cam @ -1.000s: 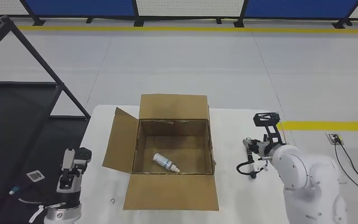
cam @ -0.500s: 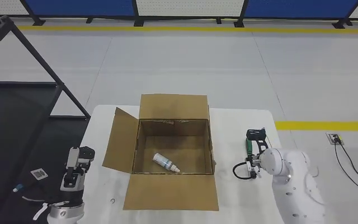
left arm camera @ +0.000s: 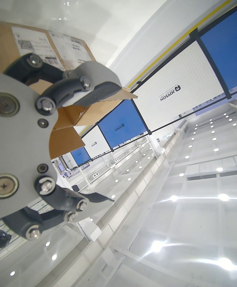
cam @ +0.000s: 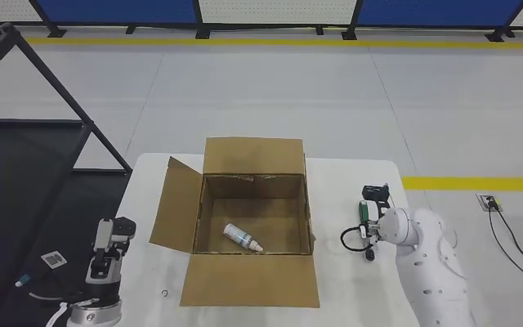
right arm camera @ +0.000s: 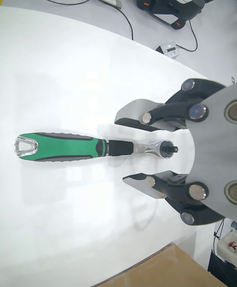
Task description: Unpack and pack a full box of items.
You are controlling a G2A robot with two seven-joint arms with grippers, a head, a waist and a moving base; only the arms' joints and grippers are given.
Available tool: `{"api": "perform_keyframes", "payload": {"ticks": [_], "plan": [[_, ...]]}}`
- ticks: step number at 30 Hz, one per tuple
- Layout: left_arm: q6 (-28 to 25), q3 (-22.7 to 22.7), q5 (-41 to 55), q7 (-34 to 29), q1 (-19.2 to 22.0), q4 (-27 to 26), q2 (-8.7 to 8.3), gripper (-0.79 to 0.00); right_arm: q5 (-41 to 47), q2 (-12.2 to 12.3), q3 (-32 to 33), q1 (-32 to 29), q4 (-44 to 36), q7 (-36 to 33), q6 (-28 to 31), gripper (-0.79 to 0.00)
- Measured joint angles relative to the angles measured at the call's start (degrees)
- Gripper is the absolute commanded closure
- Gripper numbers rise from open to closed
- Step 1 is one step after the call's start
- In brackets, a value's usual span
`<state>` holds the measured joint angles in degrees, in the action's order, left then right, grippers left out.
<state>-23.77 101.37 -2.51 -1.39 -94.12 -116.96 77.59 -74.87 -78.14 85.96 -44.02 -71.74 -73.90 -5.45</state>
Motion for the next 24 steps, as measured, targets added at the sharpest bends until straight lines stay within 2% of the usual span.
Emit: {"api": "perform_keyframes", "payload": {"ticks": [8, 16, 22, 24], "plan": [[0.08, -0.09, -0.62, 0.89, -0.42, -0.39, 0.04, -0.785, 2.01, 0.27, -0.19, 2.73, 5.96, 2.26, 1.66, -0.336], [0.43, -0.73, -1.26, 1.37, -0.28, -0.46, 0.09, -0.785, 2.35, 0.54, -0.98, 3.44, 7.28, 2.25, 1.81, -0.296], [0.52, -0.8, -1.13, 1.61, -0.22, -0.37, 0.1, -0.785, 2.35, 0.7, -1.67, 3.79, 8.0, 2.06, 1.33, -0.139], [0.47, -0.72, -1.08, 1.69, -0.23, -0.32, 0.1, -0.785, 2.37, 0.76, -1.87, 3.97, 8.2, 2.05, 1.15, -0.025]]}}
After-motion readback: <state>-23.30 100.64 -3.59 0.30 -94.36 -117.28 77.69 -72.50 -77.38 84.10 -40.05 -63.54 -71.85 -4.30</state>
